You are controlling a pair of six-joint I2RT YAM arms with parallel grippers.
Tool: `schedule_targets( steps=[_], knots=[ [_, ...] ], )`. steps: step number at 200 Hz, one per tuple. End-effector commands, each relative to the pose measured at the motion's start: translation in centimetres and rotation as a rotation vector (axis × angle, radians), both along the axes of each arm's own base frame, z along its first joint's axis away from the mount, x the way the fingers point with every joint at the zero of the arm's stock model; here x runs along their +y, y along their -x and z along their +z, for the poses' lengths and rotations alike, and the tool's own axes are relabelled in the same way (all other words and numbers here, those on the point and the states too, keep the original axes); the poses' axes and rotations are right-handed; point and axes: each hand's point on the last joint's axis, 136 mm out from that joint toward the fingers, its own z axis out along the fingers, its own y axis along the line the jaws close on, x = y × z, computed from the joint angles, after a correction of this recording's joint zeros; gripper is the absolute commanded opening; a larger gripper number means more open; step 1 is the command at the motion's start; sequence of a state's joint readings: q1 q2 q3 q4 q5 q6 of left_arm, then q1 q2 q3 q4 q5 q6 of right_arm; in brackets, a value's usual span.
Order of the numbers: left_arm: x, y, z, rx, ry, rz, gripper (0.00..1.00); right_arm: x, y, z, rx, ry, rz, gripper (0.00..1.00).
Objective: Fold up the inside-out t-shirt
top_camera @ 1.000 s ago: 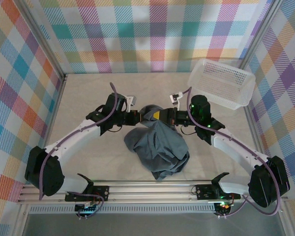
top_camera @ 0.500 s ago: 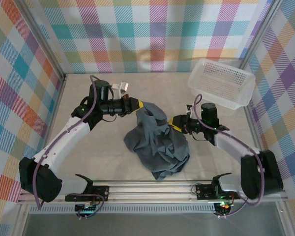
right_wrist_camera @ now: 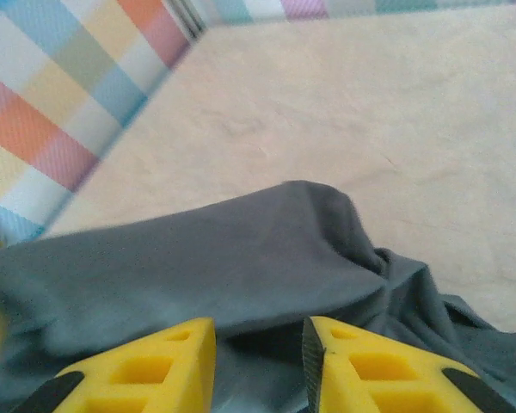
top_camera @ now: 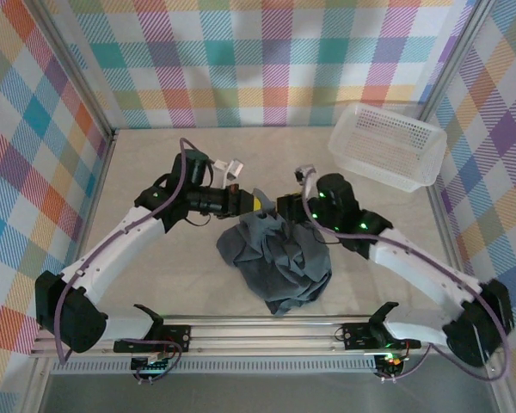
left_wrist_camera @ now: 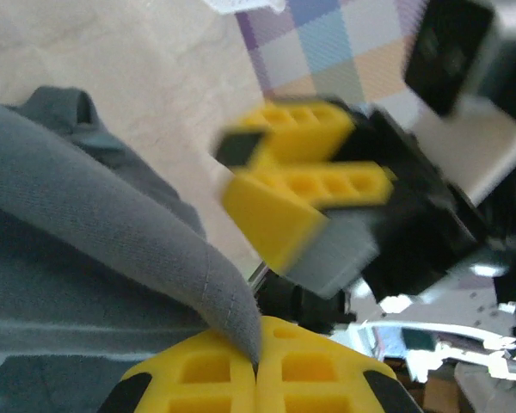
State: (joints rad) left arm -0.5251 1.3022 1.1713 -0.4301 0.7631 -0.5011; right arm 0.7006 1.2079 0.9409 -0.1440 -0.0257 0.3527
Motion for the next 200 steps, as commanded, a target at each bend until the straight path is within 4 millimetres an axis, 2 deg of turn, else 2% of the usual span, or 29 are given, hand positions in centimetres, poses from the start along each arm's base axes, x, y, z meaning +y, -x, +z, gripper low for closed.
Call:
schedule_targets(
  steps=[1, 21, 40, 53, 85, 105, 125, 147, 164, 188, 200],
  knots=[
    [1.6, 1.1, -1.9, -0.005, -0.099, 0.024, 0.00, 1.9, -0.5, -2.7, 0.033, 0.112, 0.098, 0.33],
    [2.7, 1.0, -2.4, -0.018, -0.120, 0.094, 0.00, 4.6, 0.6, -7.3, 0.143, 0.086, 0.192, 0.32],
    [3.2, 0.7, -2.4, -0.037, -0.120, 0.142, 0.00, 6.5, 2.4, -11.3, 0.205, 0.114, 0.267, 0.42],
    [3.8, 0.4, -2.9, -0.038, -0.147, 0.178, 0.00, 7.2, 3.3, -13.1, 0.241, 0.143, 0.288, 0.49],
    [6.2, -0.6, -4.3, -0.037, -0.209, 0.306, 0.00, 8.4, 5.6, -15.7, 0.230, 0.265, 0.344, 0.52],
    [7.2, -0.8, -5.0, -0.027, -0.206, 0.342, 0.00, 7.5, 5.2, -15.3, 0.172, 0.290, 0.303, 0.57],
    [6.1, -0.3, -4.5, -0.038, -0.140, 0.282, 0.00, 6.7, 3.9, -12.7, 0.042, 0.299, 0.256, 0.66],
    [4.7, 0.3, -3.2, -0.054, -0.053, 0.202, 0.00, 8.0, 3.2, -9.8, -0.105, 0.268, 0.318, 0.77],
    [4.0, 0.7, -1.7, -0.092, 0.005, 0.162, 0.00, 9.5, 2.4, -9.5, -0.146, 0.280, 0.361, 0.78],
    [4.2, 1.1, 0.2, -0.152, 0.030, 0.156, 0.00, 11.1, 0.8, -10.6, -0.133, 0.311, 0.353, 0.68],
    [5.0, 1.1, 0.0, -0.162, -0.014, 0.185, 0.00, 11.6, 0.6, -10.1, -0.128, 0.288, 0.350, 0.48]
  ],
)
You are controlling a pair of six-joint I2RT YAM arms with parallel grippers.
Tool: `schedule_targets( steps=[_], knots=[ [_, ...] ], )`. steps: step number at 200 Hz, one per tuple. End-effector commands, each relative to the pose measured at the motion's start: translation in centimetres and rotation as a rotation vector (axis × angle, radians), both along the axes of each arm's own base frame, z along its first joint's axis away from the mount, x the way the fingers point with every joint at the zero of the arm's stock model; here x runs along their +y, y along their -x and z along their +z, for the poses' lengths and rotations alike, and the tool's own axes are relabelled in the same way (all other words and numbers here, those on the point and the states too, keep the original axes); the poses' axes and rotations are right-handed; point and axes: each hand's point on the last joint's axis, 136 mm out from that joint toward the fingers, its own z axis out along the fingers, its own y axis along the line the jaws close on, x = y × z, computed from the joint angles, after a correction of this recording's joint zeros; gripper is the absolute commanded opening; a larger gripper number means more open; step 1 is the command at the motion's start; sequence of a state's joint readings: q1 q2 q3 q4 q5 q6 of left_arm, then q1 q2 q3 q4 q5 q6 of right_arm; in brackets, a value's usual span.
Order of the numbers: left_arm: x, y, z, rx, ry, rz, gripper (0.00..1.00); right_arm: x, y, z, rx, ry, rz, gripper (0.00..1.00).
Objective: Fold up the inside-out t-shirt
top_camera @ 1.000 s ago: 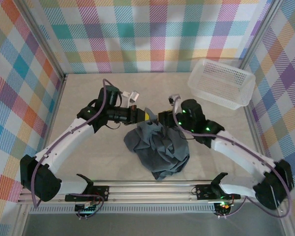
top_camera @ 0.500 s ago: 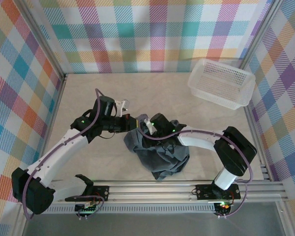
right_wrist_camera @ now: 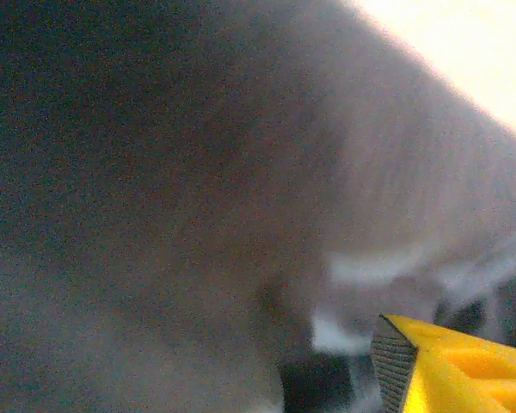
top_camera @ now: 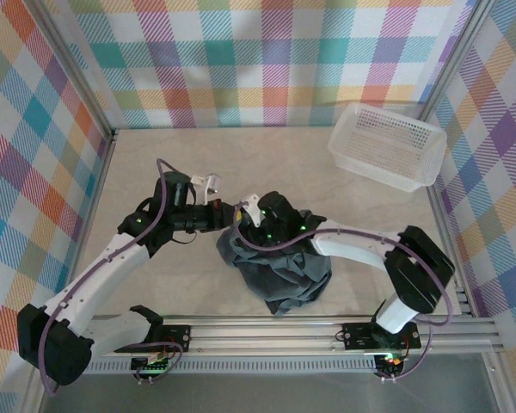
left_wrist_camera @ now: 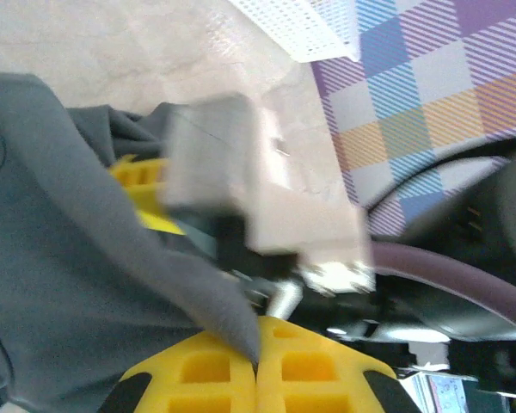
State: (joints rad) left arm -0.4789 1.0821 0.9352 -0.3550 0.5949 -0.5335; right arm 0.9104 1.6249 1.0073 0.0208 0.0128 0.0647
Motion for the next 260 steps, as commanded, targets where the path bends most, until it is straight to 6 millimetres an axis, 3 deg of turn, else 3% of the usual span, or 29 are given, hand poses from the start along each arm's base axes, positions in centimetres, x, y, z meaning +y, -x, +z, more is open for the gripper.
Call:
schedule_targets(
  steps=[1, 16, 32, 53, 83, 108, 125, 143, 171, 199, 216, 232, 260],
  knots=[
    [0.4, 0.6, 2.6, -0.094, 0.019, -0.013, 0.00, 1.4, -1.1, 0.7, -0.042, -0.012, 0.020, 0.45],
    [2.4, 0.0, 1.2, -0.072, -0.096, 0.077, 0.00, 1.1, -0.9, 2.3, -0.038, -0.042, -0.004, 0.15],
    [5.5, -1.1, -1.0, -0.015, -0.231, 0.218, 0.00, -0.2, -0.2, 4.1, -0.041, -0.074, -0.034, 0.02],
    [6.9, -2.1, -1.8, 0.014, -0.200, 0.274, 0.00, -2.0, 1.9, 6.3, -0.037, -0.123, -0.014, 0.00],
    [6.7, -2.8, -2.6, 0.022, -0.172, 0.256, 0.00, -3.9, 4.1, 8.7, -0.009, -0.203, 0.000, 0.00],
    [5.7, -2.7, -3.7, 0.020, -0.163, 0.177, 0.00, -4.1, 5.2, 10.8, 0.049, -0.324, 0.038, 0.00],
    [5.4, -2.4, -4.0, -0.027, -0.170, 0.132, 0.20, -3.9, 5.6, 12.0, 0.116, -0.418, 0.085, 0.00],
    [5.3, -1.5, -2.0, -0.169, -0.198, 0.076, 0.48, -4.7, 4.4, 12.3, 0.204, -0.453, 0.033, 0.00],
    [4.6, 0.6, 2.1, -0.476, -0.277, -0.039, 0.65, -5.8, 3.4, 11.9, 0.283, -0.429, -0.002, 0.00],
    [3.3, 1.7, 3.3, -0.678, -0.392, -0.203, 0.83, -5.4, 5.0, 13.0, 0.287, -0.423, 0.111, 0.01],
    [2.4, 2.1, 3.9, -0.758, -0.421, -0.324, 0.85, -5.3, 5.8, 13.4, 0.294, -0.415, 0.162, 0.01],
    [1.2, 2.7, 4.2, -0.839, -0.422, -0.464, 0.80, -5.2, 6.6, 14.0, 0.307, -0.410, 0.213, 0.01],
    [-0.4, 1.4, 4.3, -0.900, -0.423, -0.562, 0.77, -5.1, 7.1, 14.5, 0.316, -0.393, 0.251, 0.01]
  ],
)
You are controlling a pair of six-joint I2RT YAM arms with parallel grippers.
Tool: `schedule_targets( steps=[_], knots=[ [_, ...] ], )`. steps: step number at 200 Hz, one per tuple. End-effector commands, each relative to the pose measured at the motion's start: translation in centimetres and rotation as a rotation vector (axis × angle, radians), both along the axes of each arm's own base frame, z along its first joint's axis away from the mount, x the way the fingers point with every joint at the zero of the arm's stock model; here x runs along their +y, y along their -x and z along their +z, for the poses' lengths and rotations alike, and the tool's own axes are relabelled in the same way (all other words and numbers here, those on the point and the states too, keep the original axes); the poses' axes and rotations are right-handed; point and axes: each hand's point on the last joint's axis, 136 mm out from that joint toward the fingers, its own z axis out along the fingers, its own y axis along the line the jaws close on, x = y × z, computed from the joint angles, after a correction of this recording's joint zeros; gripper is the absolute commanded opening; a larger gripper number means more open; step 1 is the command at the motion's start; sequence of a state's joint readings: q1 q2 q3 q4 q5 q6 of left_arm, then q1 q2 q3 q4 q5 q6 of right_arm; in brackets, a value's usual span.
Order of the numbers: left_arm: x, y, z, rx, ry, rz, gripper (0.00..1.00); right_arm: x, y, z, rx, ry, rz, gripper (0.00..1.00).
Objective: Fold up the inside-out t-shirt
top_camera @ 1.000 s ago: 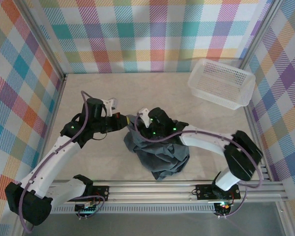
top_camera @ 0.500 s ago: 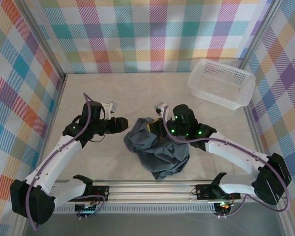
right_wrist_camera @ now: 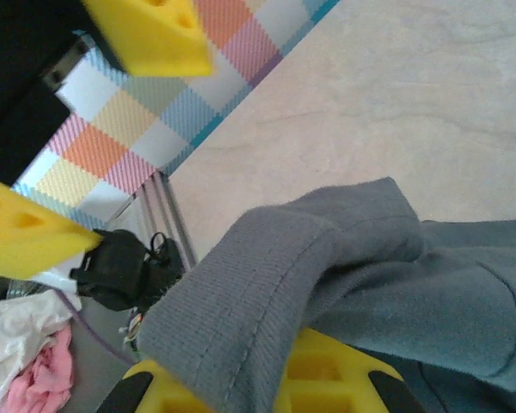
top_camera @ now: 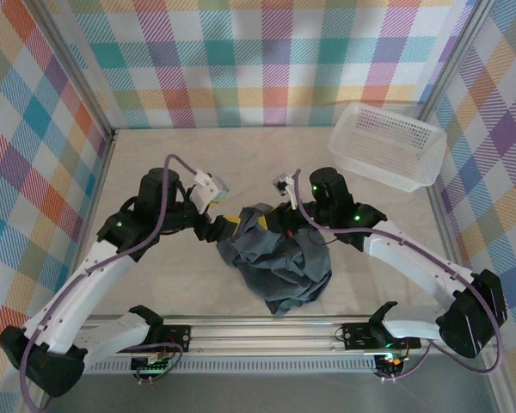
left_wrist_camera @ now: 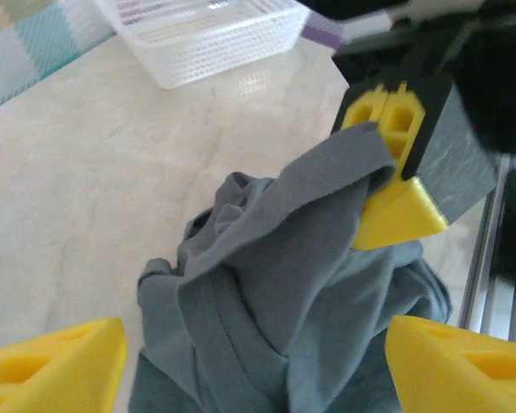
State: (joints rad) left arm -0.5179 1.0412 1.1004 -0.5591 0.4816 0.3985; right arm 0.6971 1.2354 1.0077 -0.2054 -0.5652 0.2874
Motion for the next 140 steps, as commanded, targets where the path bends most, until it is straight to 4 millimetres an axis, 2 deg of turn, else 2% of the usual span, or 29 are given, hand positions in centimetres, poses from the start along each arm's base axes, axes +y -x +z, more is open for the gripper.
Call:
schedule_targets(
  steps=[1, 34, 74, 100, 109, 118, 130, 140],
  knots=[
    [-1.6, 0.2, 0.3, -0.106, -0.060, -0.176, 0.77, 0.4, 1.5, 1.3, -0.009, -0.010, 0.104, 0.01],
    [-3.7, -1.9, 0.8, -0.073, 0.005, -0.192, 0.71, 0.5, 1.7, 1.6, -0.018, -0.017, 0.124, 0.01],
    [-5.5, -1.8, -0.1, -0.015, 0.071, -0.252, 0.57, 0.9, 1.7, 2.4, -0.025, -0.038, 0.149, 0.01],
    [-5.7, -2.0, 0.4, -0.017, 0.095, -0.235, 0.39, 1.2, 1.5, 2.4, -0.020, -0.039, 0.151, 0.01],
    [-5.9, -1.8, 1.1, -0.017, 0.123, -0.244, 0.24, 1.2, 1.1, 2.1, -0.014, -0.026, 0.135, 0.02],
    [-6.1, -1.3, 1.7, -0.006, 0.141, -0.253, 0.00, 1.0, 0.5, 1.5, -0.007, -0.006, 0.101, 0.04],
    [-6.1, -1.4, 2.5, 0.030, 0.157, -0.218, 0.00, 0.1, -1.1, 0.1, 0.004, 0.035, 0.011, 0.11],
    [-5.9, -1.7, 3.3, 0.101, 0.174, -0.162, 0.00, -1.4, -2.9, -1.6, 0.007, 0.090, -0.101, 0.14]
  ],
)
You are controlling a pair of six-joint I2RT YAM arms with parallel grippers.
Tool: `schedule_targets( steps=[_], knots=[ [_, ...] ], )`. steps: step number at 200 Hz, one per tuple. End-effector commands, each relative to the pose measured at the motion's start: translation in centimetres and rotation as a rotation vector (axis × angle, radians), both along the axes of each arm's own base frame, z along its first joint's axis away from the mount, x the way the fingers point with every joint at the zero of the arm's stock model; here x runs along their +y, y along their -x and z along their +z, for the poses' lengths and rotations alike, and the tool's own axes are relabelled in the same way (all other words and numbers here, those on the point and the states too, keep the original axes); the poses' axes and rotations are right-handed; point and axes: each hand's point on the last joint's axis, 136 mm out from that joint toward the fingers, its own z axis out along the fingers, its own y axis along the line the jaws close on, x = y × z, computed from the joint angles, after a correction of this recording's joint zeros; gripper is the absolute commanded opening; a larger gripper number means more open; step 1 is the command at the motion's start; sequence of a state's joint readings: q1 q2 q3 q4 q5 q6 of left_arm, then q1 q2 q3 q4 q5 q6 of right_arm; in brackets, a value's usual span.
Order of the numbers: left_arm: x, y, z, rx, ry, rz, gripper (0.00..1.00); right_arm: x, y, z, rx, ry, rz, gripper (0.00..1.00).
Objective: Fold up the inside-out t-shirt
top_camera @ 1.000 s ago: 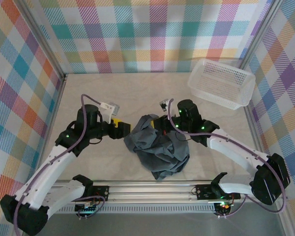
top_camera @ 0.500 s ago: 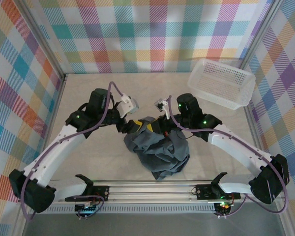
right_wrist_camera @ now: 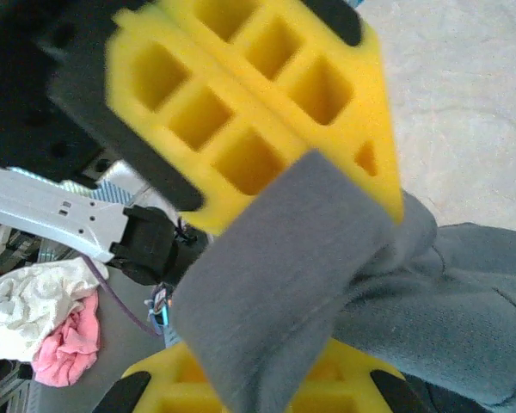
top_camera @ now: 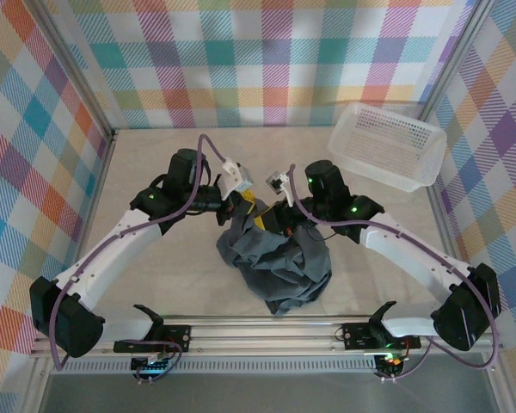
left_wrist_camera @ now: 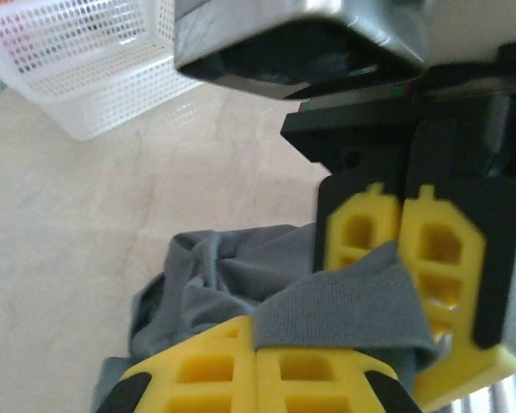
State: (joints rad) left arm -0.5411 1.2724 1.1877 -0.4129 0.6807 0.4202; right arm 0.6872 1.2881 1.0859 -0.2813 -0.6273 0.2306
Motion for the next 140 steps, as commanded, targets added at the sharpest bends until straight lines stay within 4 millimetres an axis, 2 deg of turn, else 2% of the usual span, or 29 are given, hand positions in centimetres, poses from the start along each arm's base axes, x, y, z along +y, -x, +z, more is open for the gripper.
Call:
schedule_targets(
  steps=[1, 18, 31, 57, 69, 88, 109, 122, 140],
  knots=[
    [-0.4, 0.5, 3.4, 0.087, 0.078, 0.041, 0.00, -2.1, -3.2, -2.3, -0.005, 0.084, -0.179, 0.14],
    [-0.5, 0.2, 4.6, 0.270, 0.118, 0.129, 0.00, -5.4, -5.4, -5.3, -0.015, 0.184, -0.354, 0.14],
    [-0.9, 0.4, 4.8, 0.389, 0.147, 0.156, 0.00, -6.4, -5.2, -5.4, -0.029, 0.191, -0.372, 0.16],
    [-1.7, 0.7, 3.3, 0.496, 0.115, 0.176, 0.00, -6.1, -2.7, -2.3, -0.034, 0.075, -0.320, 0.26],
    [-1.8, 0.3, 2.3, 0.512, 0.092, 0.199, 0.00, -6.1, -1.8, -1.4, -0.051, 0.041, -0.341, 0.27],
    [-2.1, -0.4, 1.5, 0.544, 0.083, 0.232, 0.00, -5.6, -0.8, -0.2, -0.119, -0.016, -0.433, 0.27],
    [-2.5, -1.0, 1.2, 0.585, 0.094, 0.250, 0.00, -4.7, -0.6, 1.3, -0.176, -0.093, -0.594, 0.25],
    [-2.8, -1.3, 1.2, 0.598, 0.099, 0.260, 0.00, -3.7, -0.7, 1.5, -0.192, -0.124, -0.669, 0.24],
    [-2.7, -1.8, 1.1, 0.598, 0.098, 0.282, 0.00, -2.3, -1.7, 0.1, -0.181, -0.071, -0.721, 0.28]
  ],
)
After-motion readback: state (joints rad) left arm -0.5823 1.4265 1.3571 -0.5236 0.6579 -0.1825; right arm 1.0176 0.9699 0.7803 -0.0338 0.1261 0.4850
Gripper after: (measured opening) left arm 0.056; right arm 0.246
